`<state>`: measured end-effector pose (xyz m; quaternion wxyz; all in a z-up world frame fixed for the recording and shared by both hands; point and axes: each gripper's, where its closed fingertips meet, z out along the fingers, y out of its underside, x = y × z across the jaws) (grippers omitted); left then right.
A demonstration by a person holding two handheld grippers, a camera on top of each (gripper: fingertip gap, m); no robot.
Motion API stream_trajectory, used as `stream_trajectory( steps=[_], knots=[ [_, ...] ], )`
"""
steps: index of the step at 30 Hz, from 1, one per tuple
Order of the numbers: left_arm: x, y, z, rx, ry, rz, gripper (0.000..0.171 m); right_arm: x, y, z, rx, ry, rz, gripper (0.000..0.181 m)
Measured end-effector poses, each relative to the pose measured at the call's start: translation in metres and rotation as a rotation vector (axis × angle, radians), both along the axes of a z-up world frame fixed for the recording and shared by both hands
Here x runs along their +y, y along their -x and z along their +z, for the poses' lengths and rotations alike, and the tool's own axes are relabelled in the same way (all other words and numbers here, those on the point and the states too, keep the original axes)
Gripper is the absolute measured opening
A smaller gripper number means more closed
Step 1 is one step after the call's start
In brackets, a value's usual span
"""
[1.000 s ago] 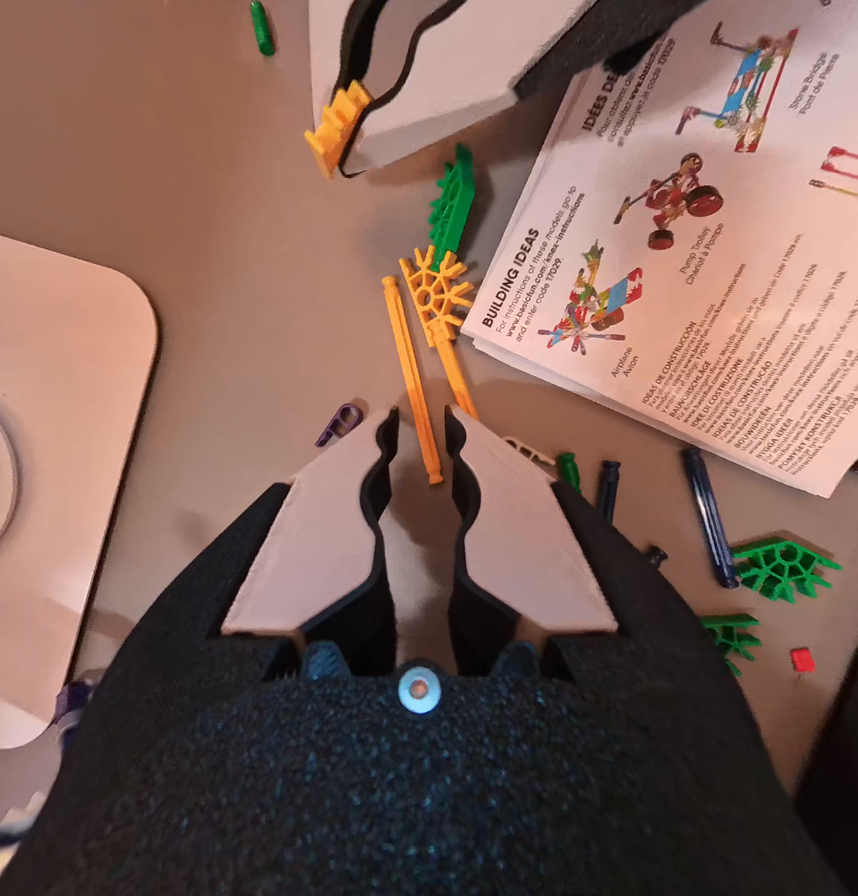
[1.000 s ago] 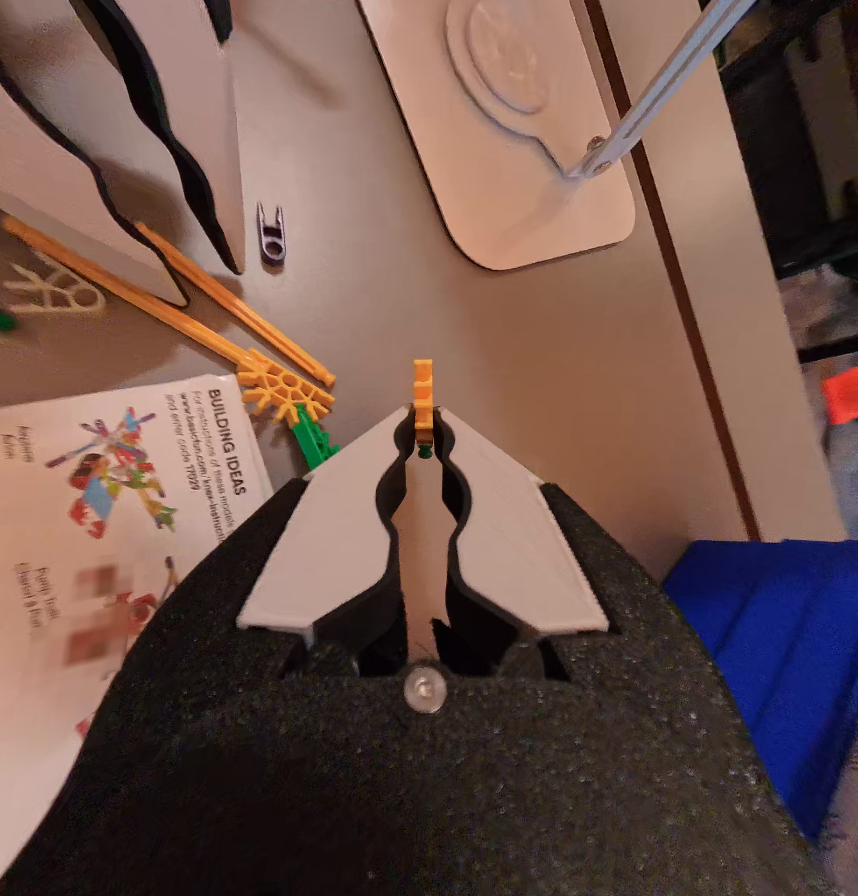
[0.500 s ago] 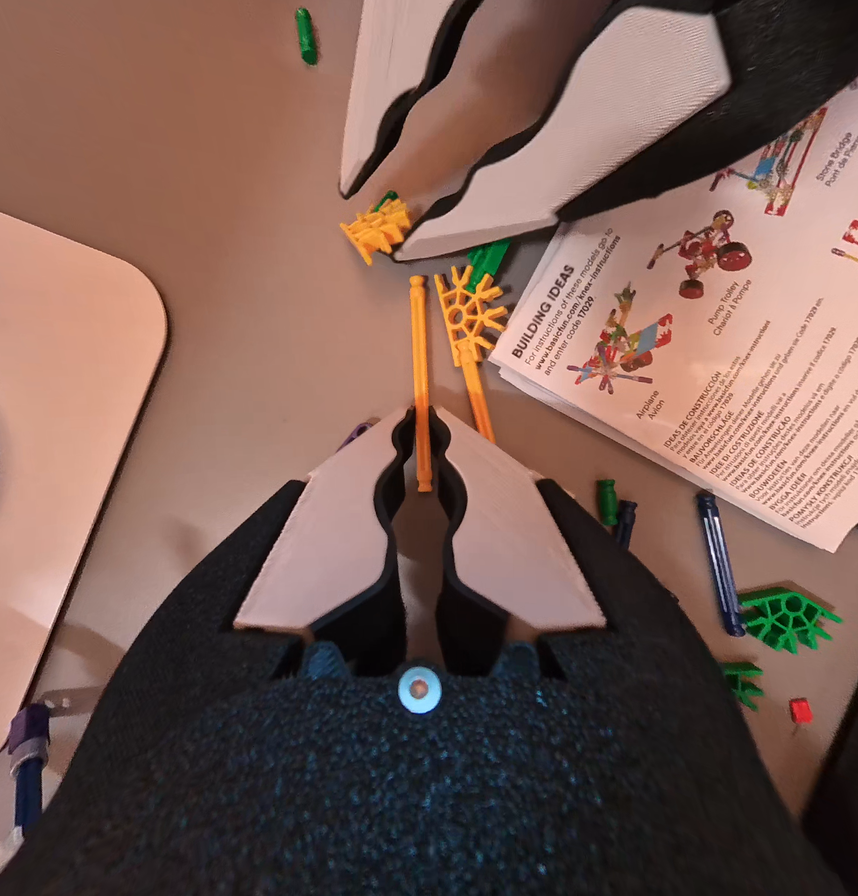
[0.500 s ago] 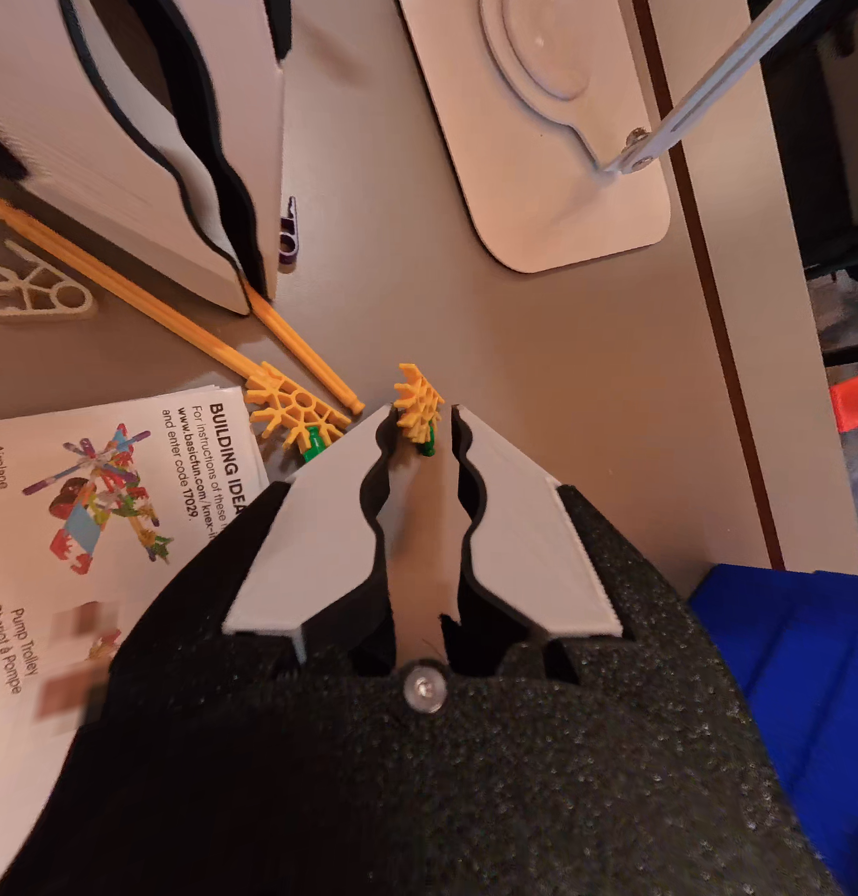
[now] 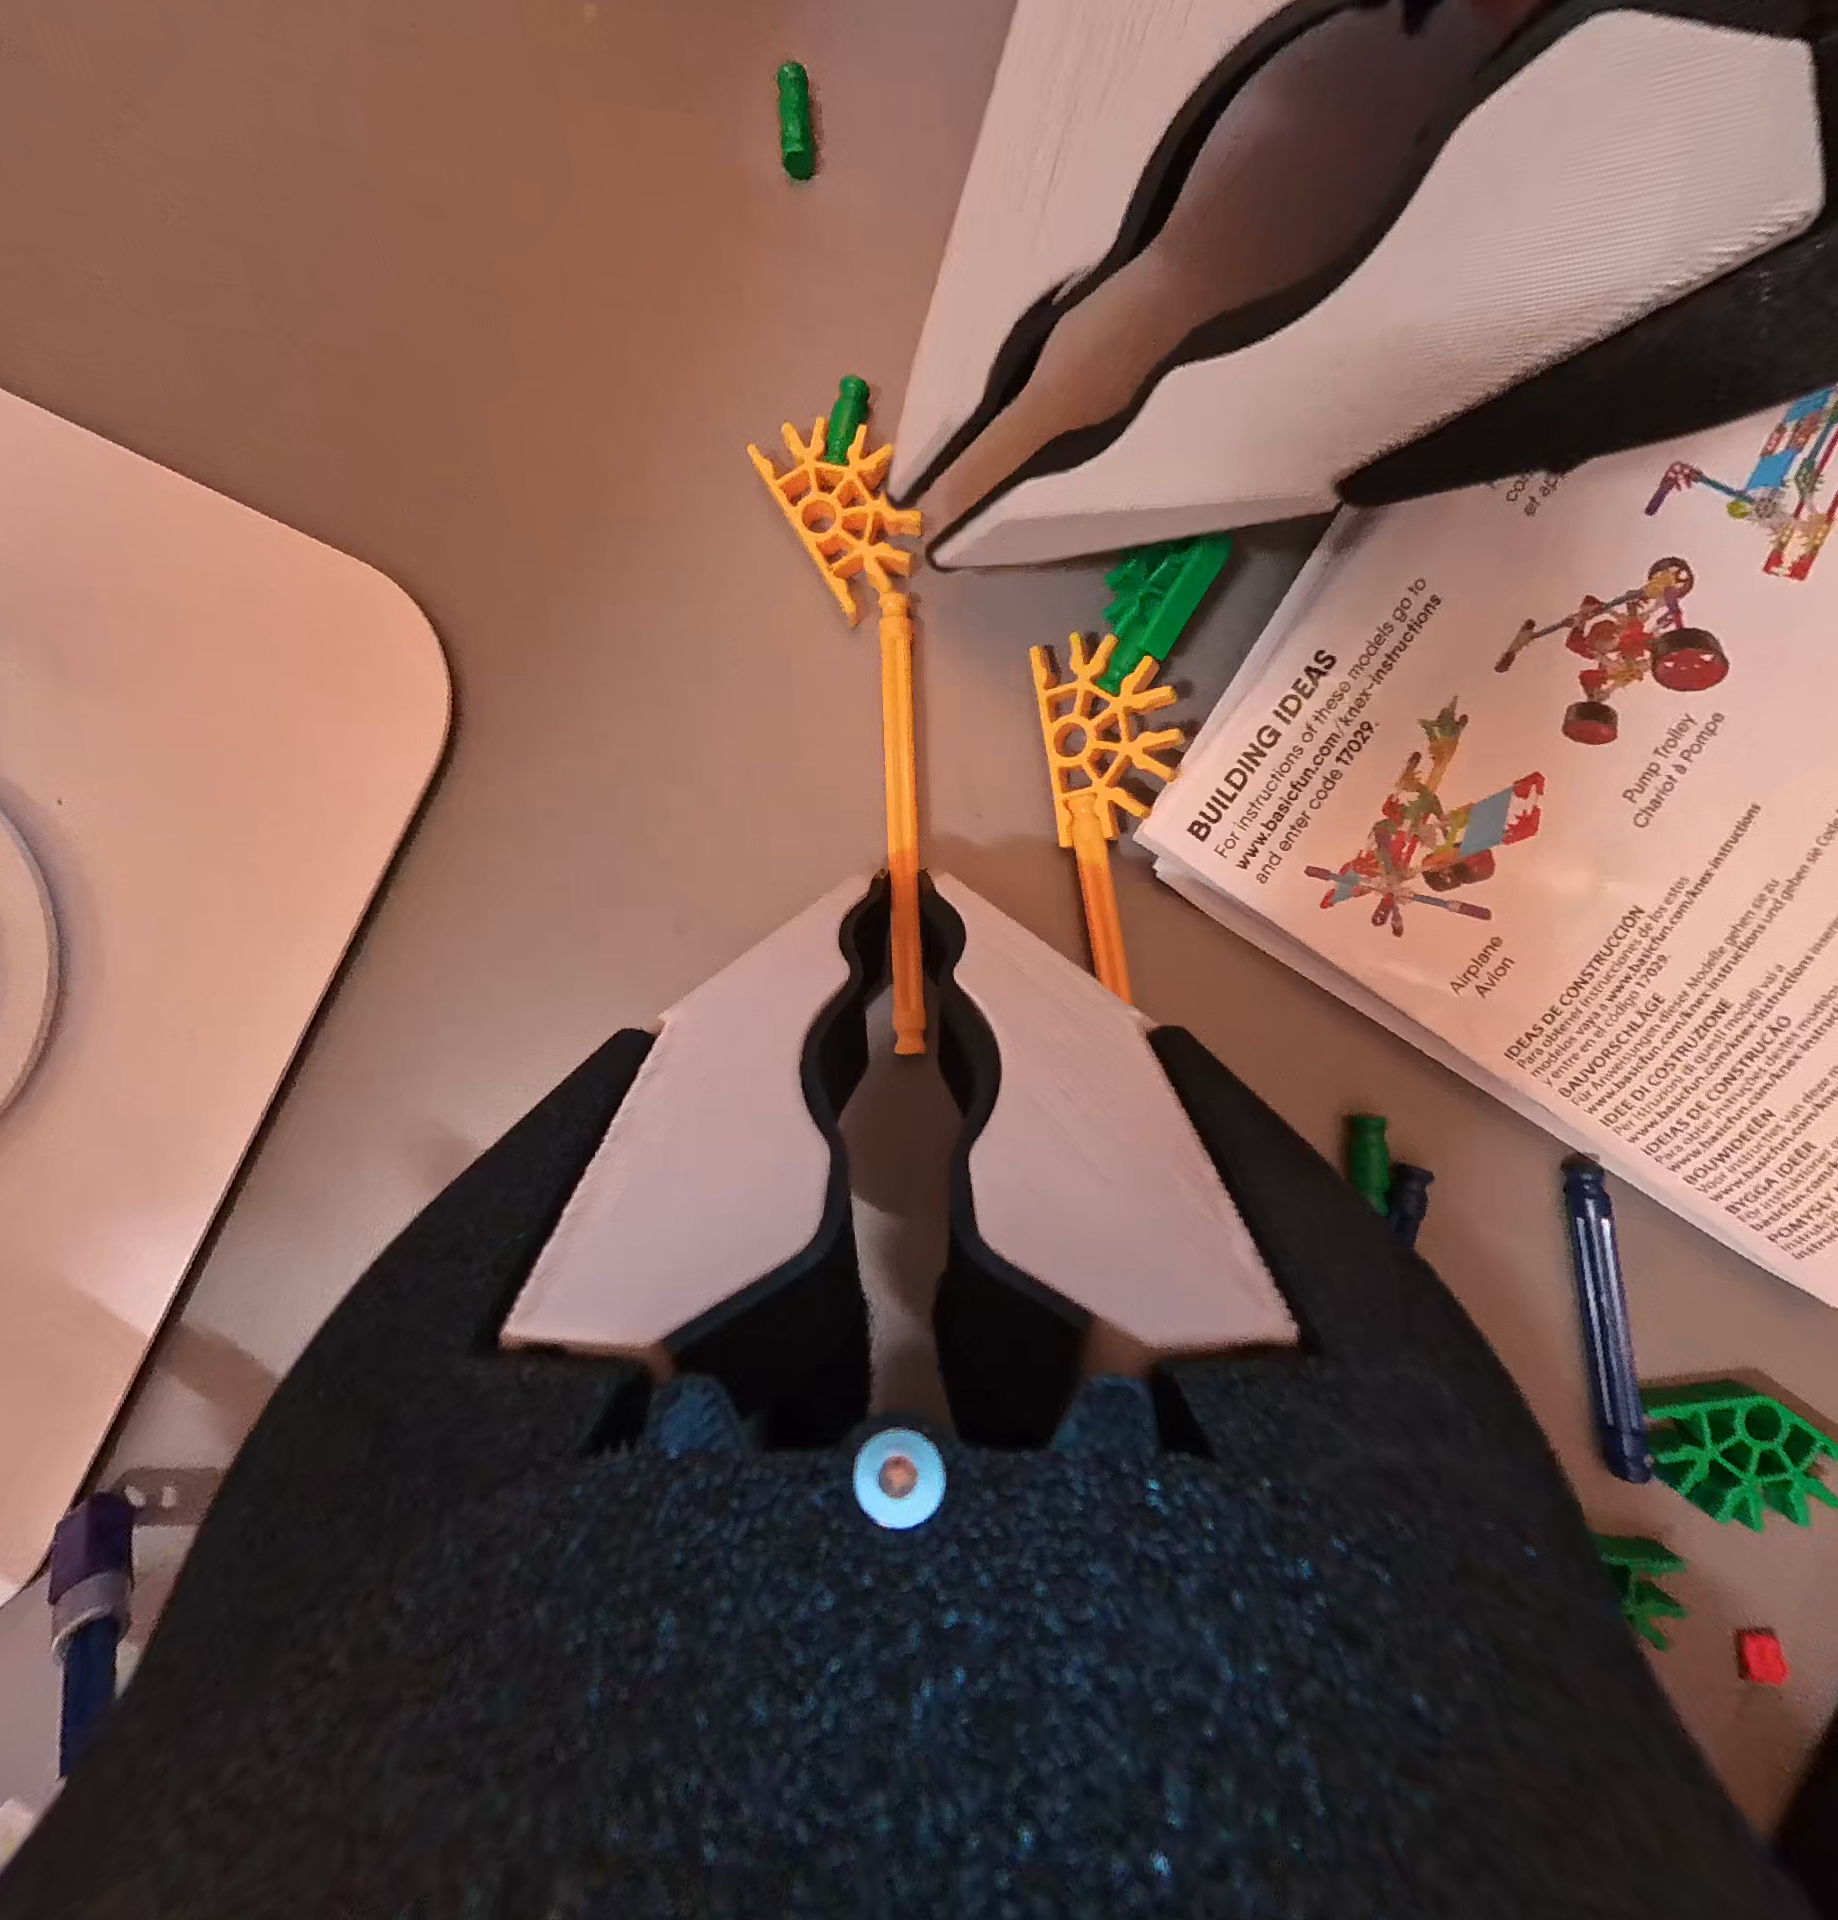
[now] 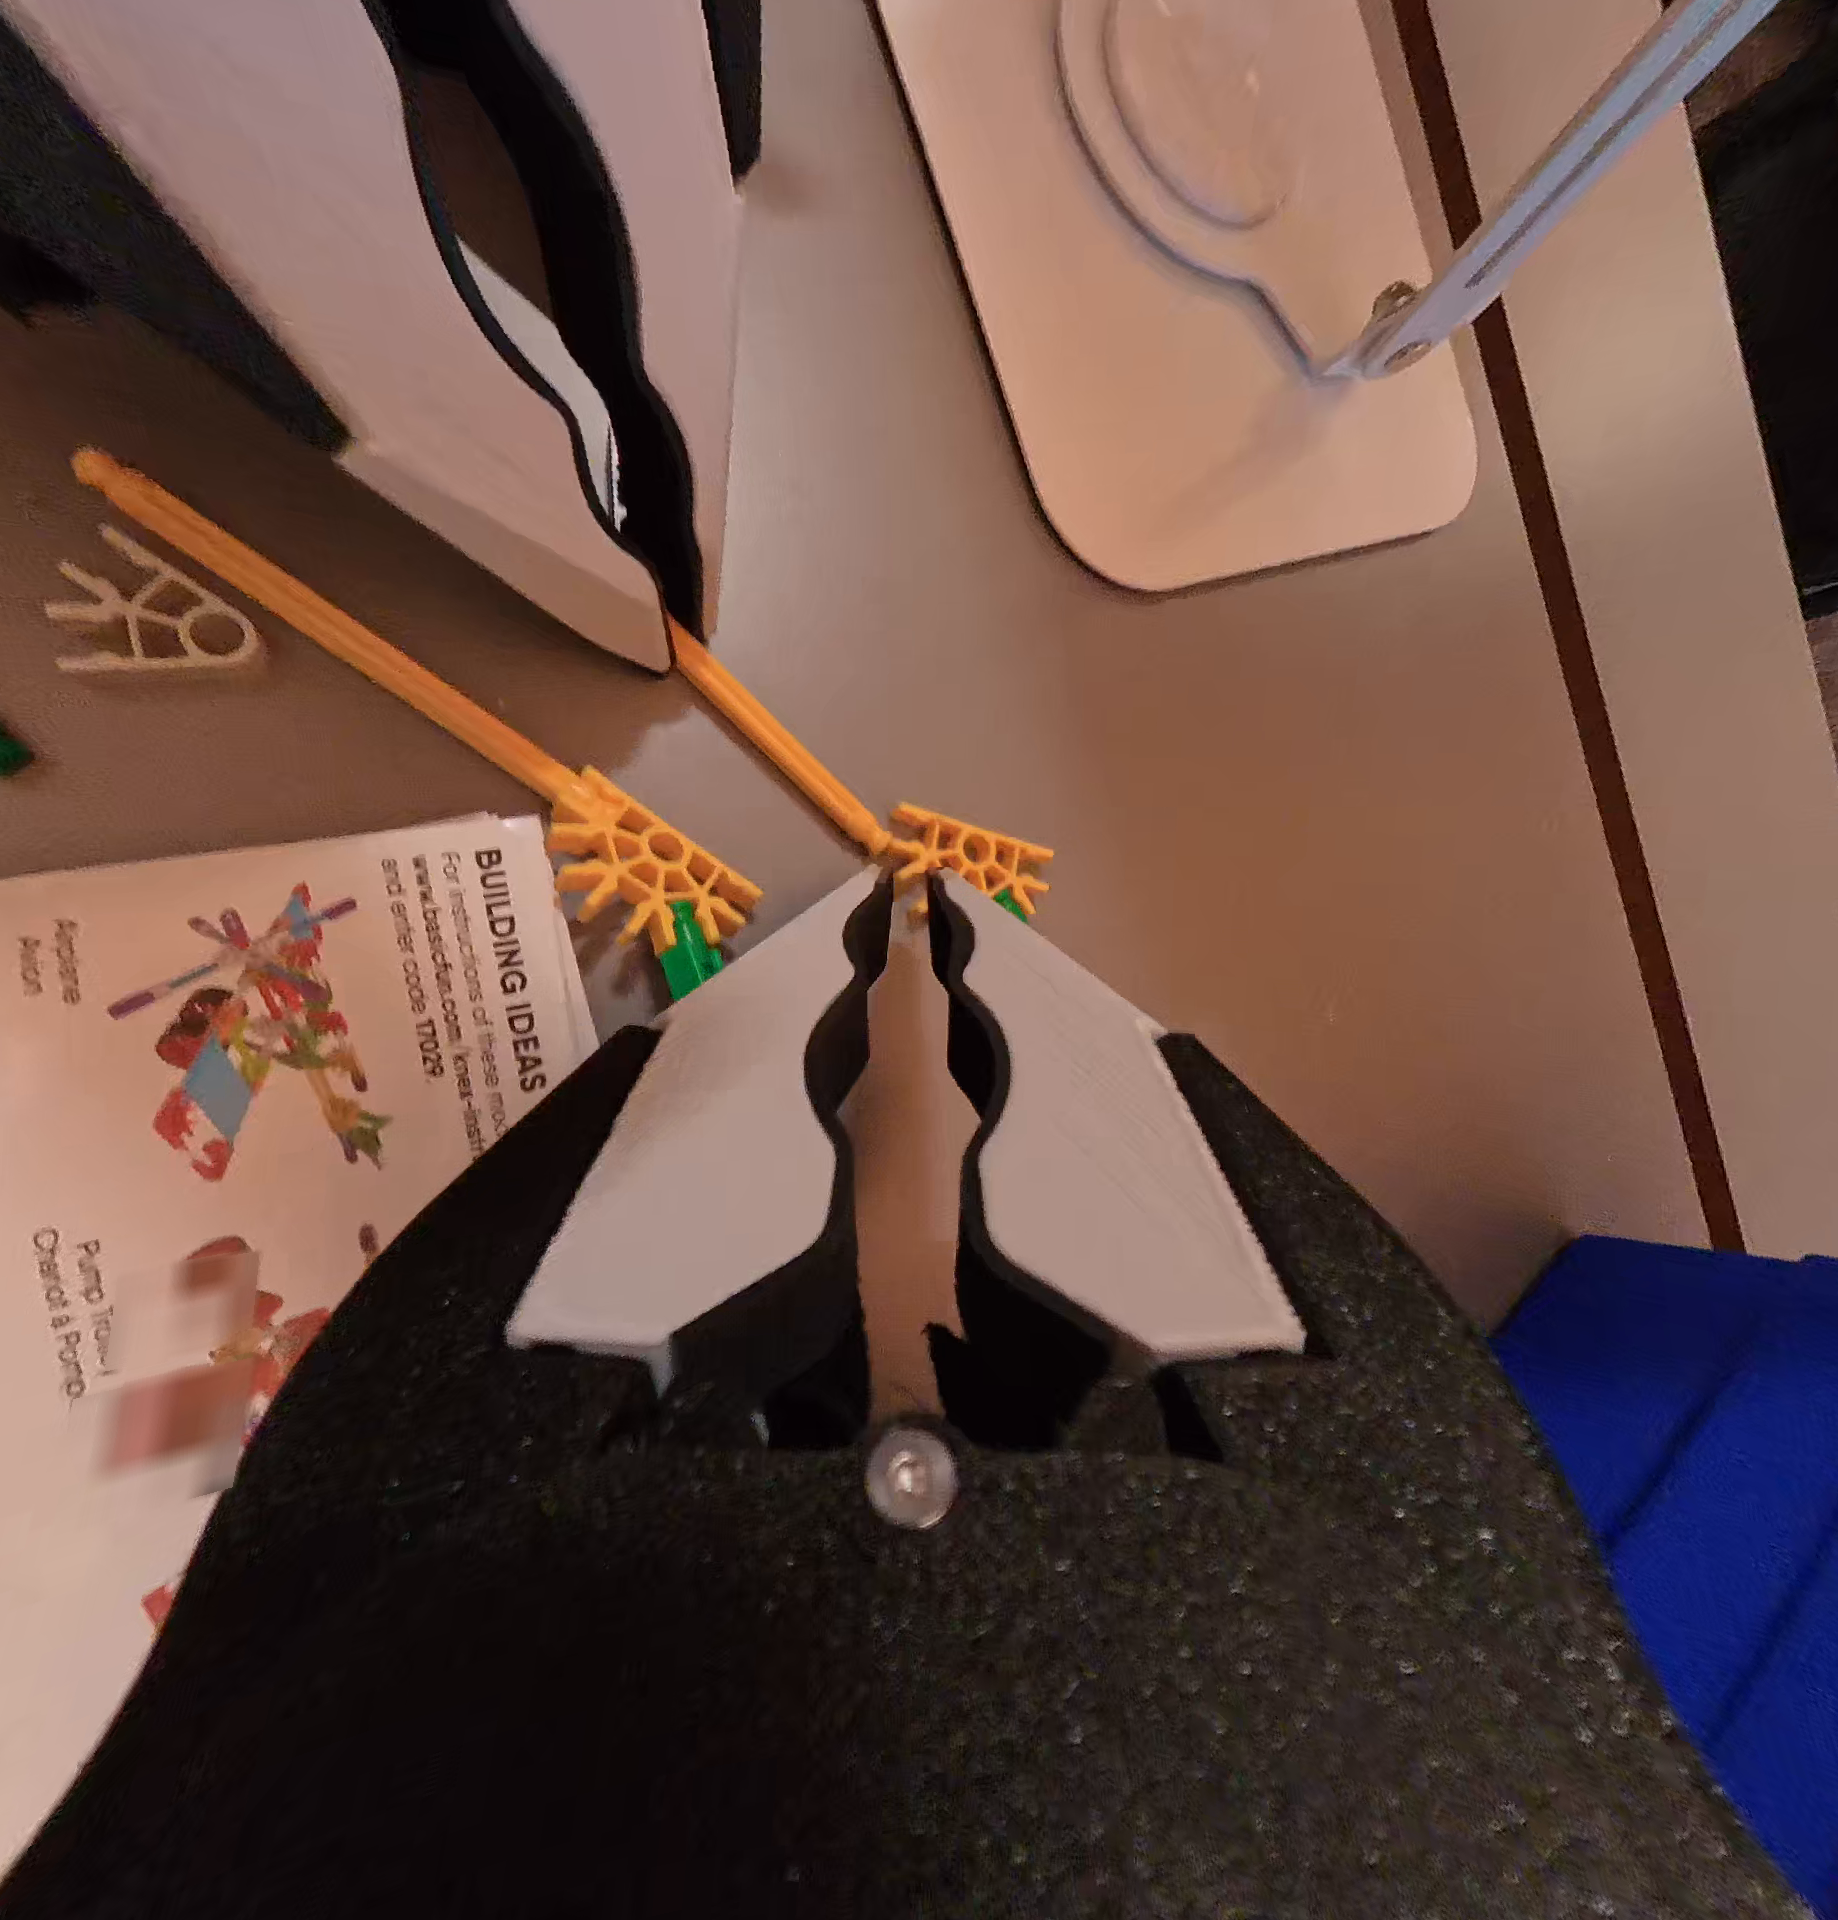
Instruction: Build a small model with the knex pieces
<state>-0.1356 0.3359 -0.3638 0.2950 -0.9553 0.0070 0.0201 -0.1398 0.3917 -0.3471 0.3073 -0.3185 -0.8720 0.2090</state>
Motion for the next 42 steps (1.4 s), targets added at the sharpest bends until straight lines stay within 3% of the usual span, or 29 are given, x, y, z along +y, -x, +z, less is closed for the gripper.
stream_trajectory(
  steps=[4,7,11,14,17,22,31,35,42],
  knots=[
    [-0.001,0.0,0.0,0.0,0.015,0.005,0.005,0.006,0.01,0.004,0.022,-0.033,-0.013,0.008],
    [-0.007,0.003,0.0,0.003,0.041,0.019,0.005,0.004,0.013,-0.002,-0.012,-0.09,0.032,0.033],
    [-0.009,0.005,0.0,-0.008,0.045,0.027,0.005,0.005,0.016,-0.007,-0.126,-0.053,0.024,0.048],
    [-0.009,0.005,0.0,-0.026,0.035,0.028,0.005,0.006,0.015,-0.011,-0.2,0.054,-0.026,0.047],
    [-0.009,0.005,0.0,-0.053,0.021,0.031,0.005,0.007,0.015,-0.013,-0.229,0.164,-0.08,0.032],
    [-0.008,0.005,0.0,-0.068,0.01,0.036,0.004,0.014,0.019,-0.013,-0.227,0.214,-0.146,0.028],
    [-0.006,0.006,0.0,-0.057,0.007,0.047,0.005,-0.007,0.015,-0.009,-0.294,0.38,-0.177,0.028],
    [-0.006,0.006,0.0,-0.049,0.01,0.047,0.005,-0.005,0.016,-0.007,-0.278,0.338,-0.196,0.036],
    [-0.006,0.006,0.0,-0.055,0.008,0.05,0.005,0.004,0.02,0.003,-0.244,0.356,-0.22,0.029]
  ],
)
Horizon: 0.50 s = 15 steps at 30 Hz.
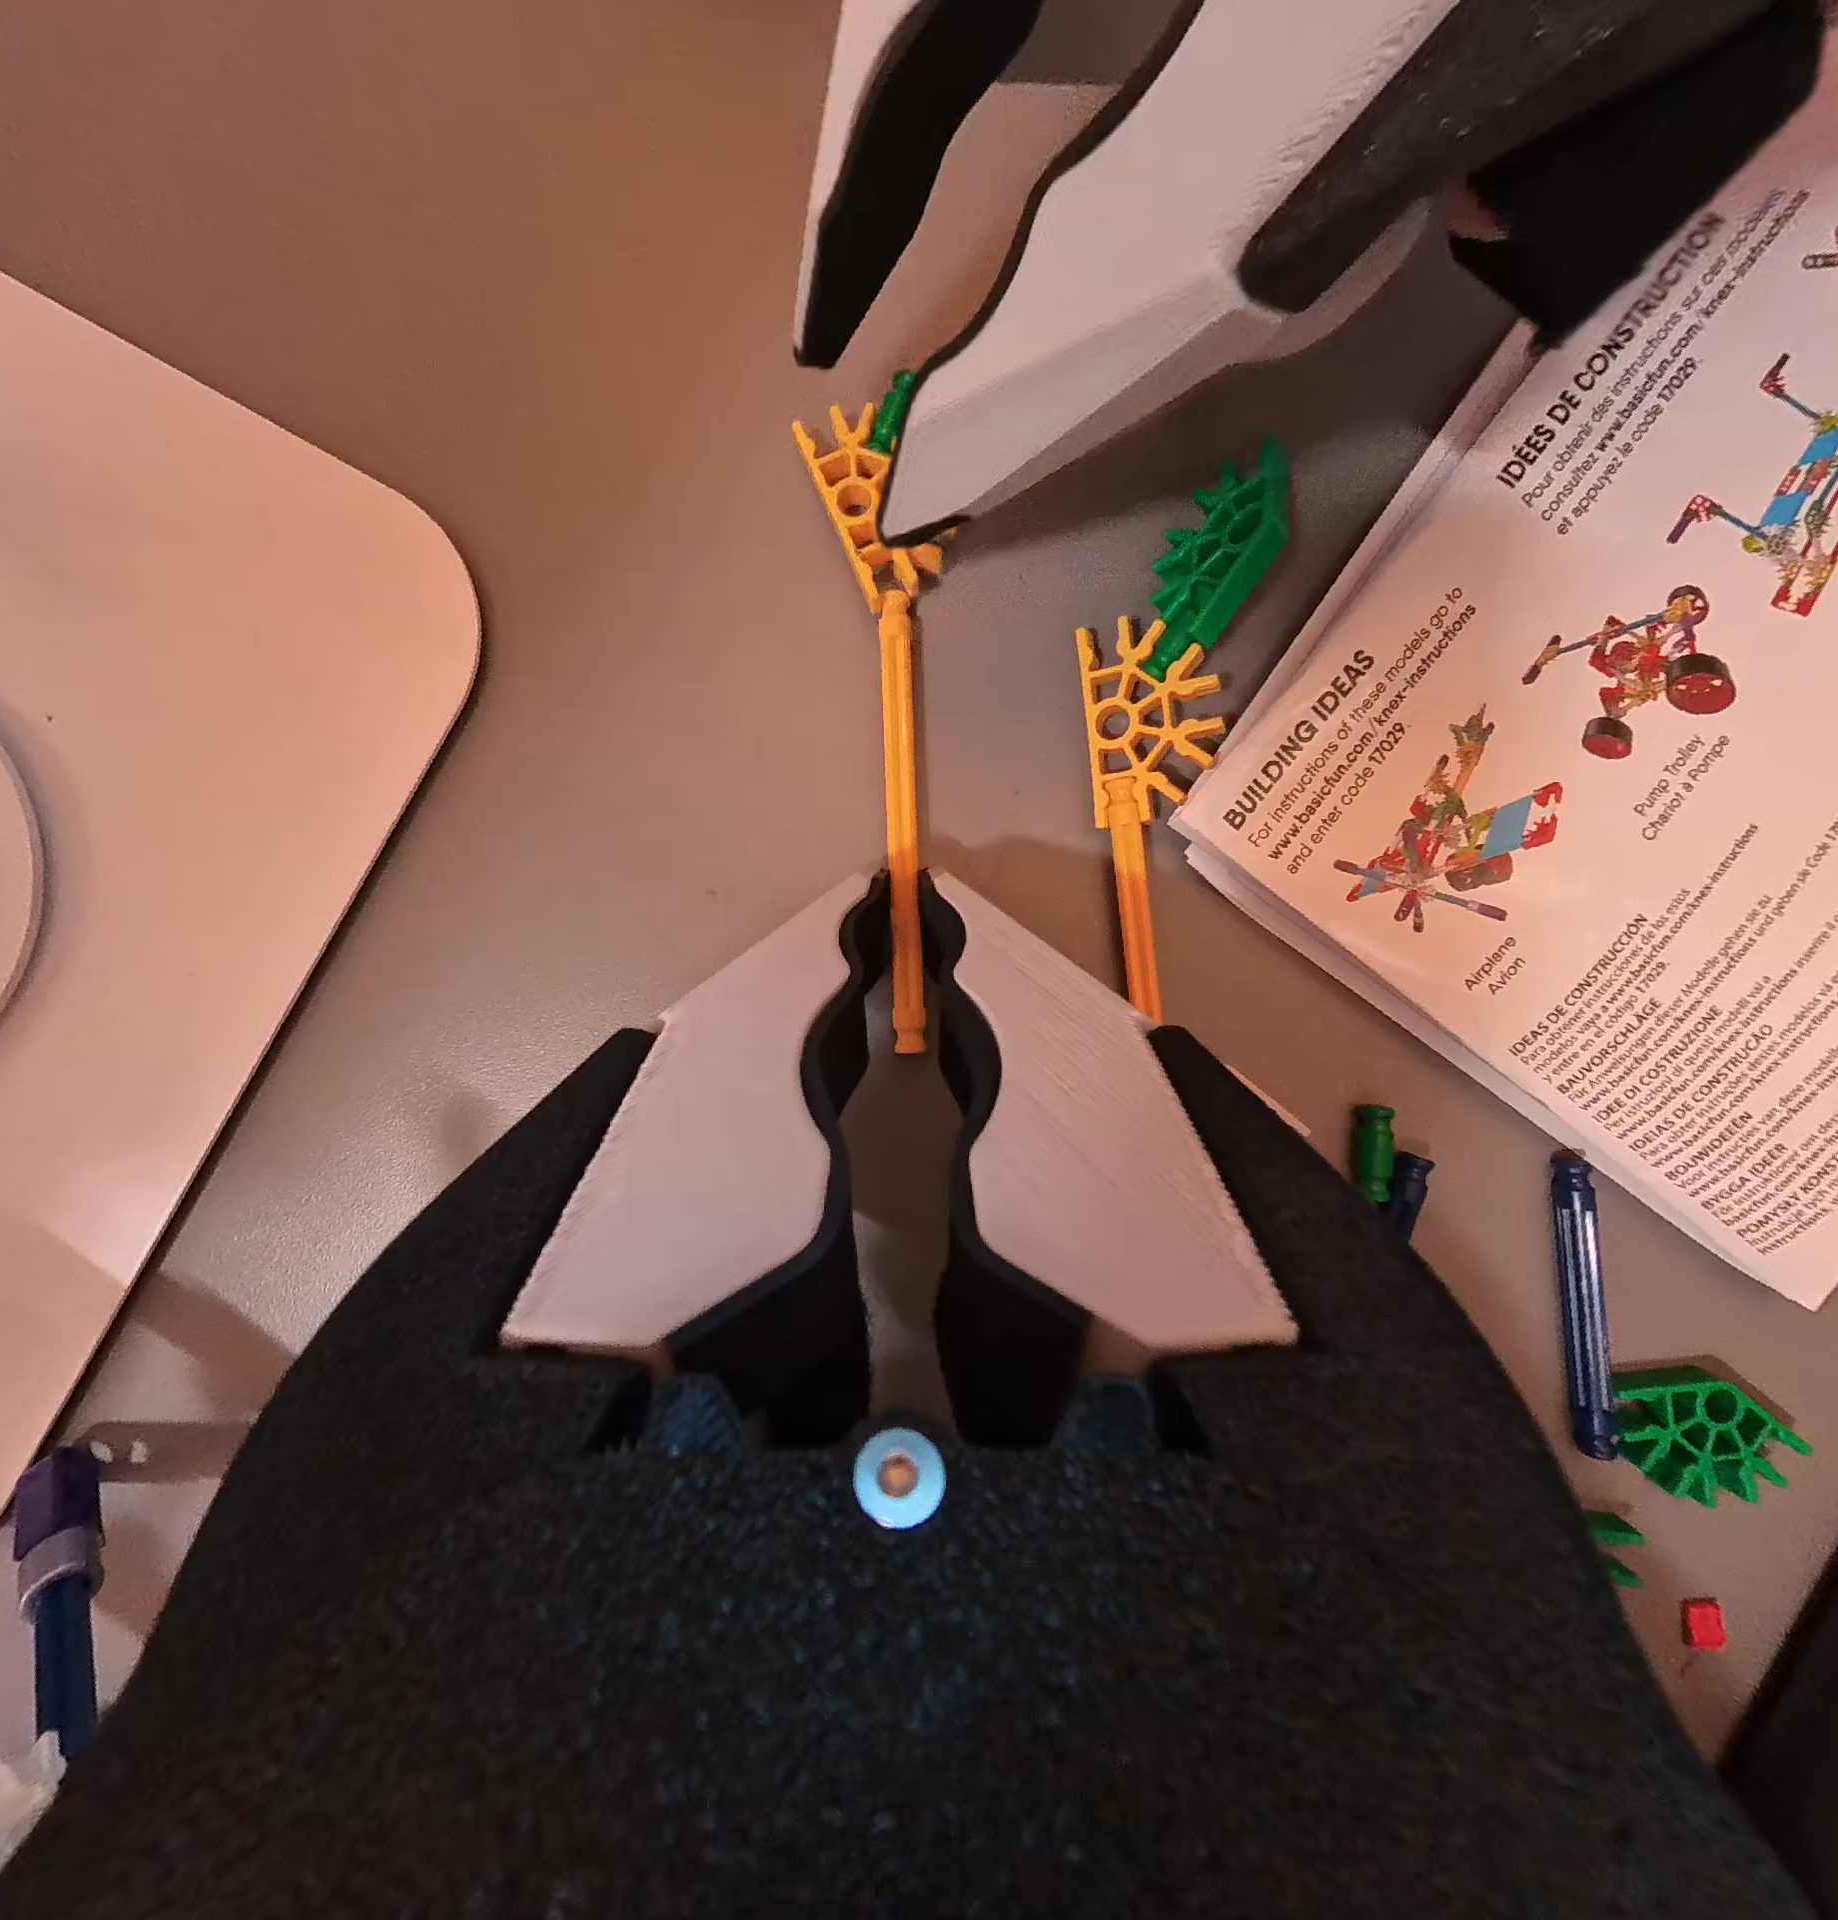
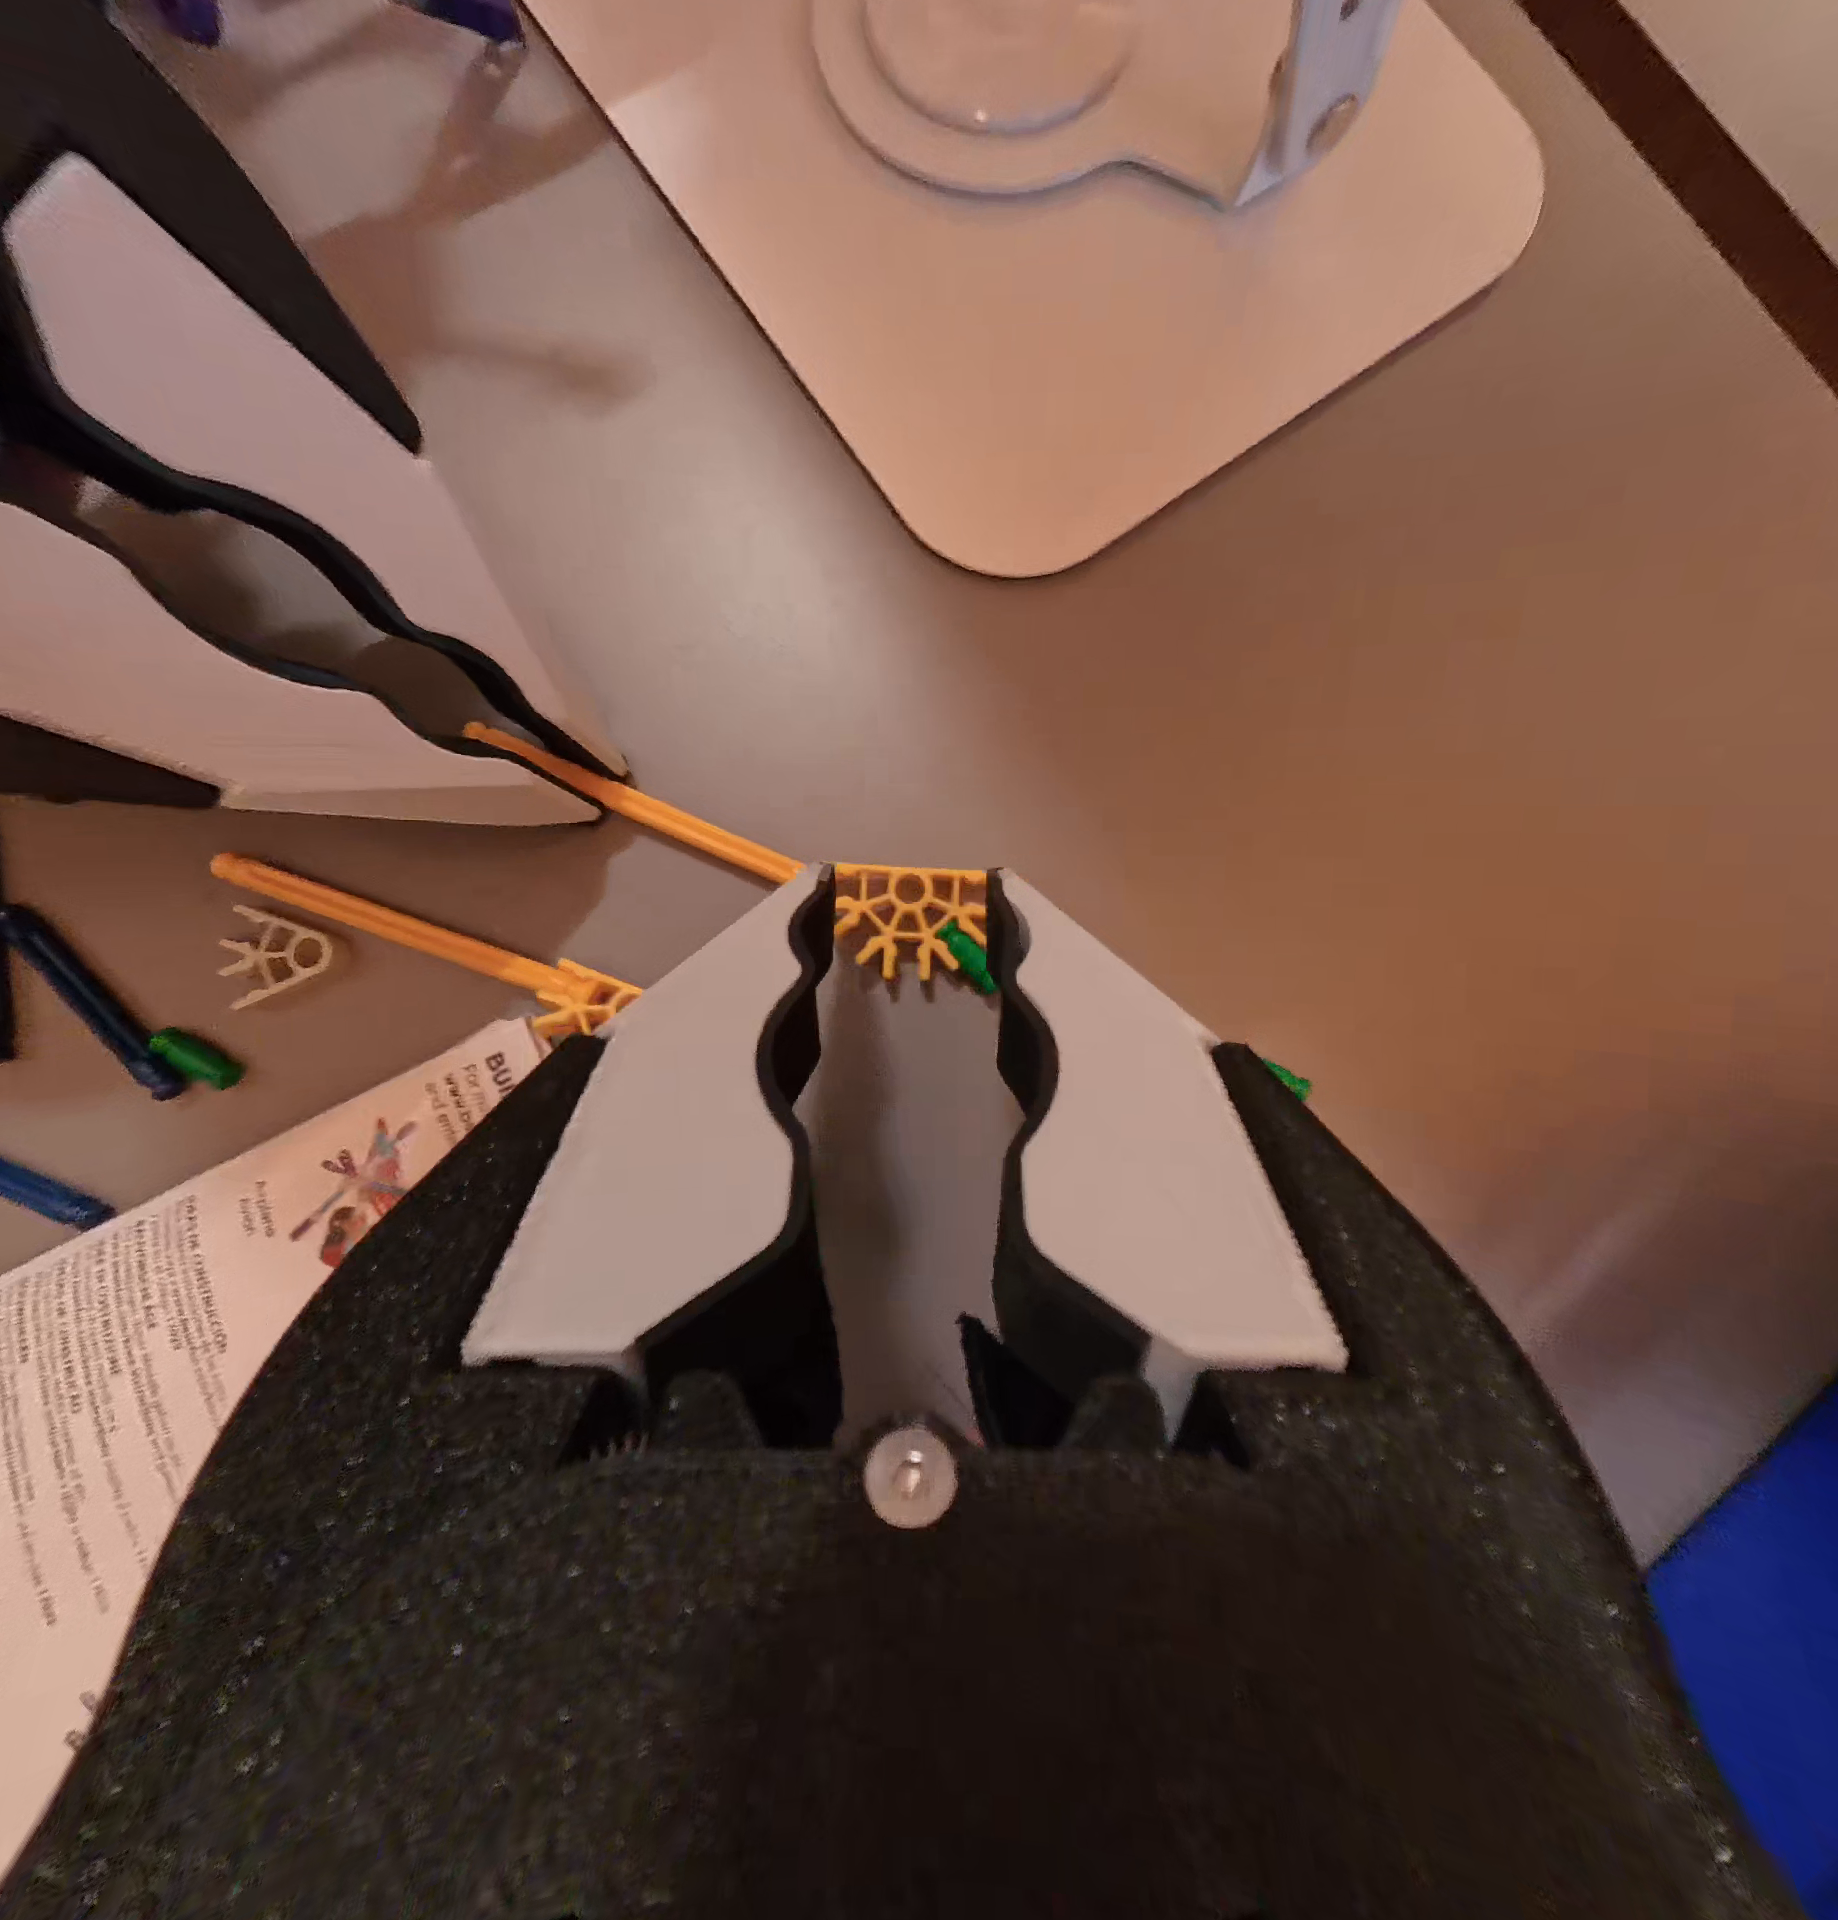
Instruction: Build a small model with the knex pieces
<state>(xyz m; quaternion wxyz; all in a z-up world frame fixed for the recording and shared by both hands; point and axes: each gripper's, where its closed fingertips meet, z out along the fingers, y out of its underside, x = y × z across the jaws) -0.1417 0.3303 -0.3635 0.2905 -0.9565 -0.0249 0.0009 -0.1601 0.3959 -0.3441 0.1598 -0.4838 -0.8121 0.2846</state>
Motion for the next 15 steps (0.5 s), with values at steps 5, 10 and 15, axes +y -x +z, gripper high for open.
stream_trajectory(
  steps=[5,10,15],
  knots=[
    [0.001,0.0,0.0,0.006,0.001,0.002,0.005,0.005,0.0,-0.014,-0.036,-0.035,-0.015,0.03],
    [0.001,0.0,0.0,0.009,0.001,0.004,0.005,0.005,-0.001,-0.015,-0.048,0.03,-0.024,0.03],
    [0.0,0.0,0.0,0.008,0.003,0.006,0.005,0.007,-0.003,-0.01,-0.007,-0.048,0.027,0.053]
  ],
)
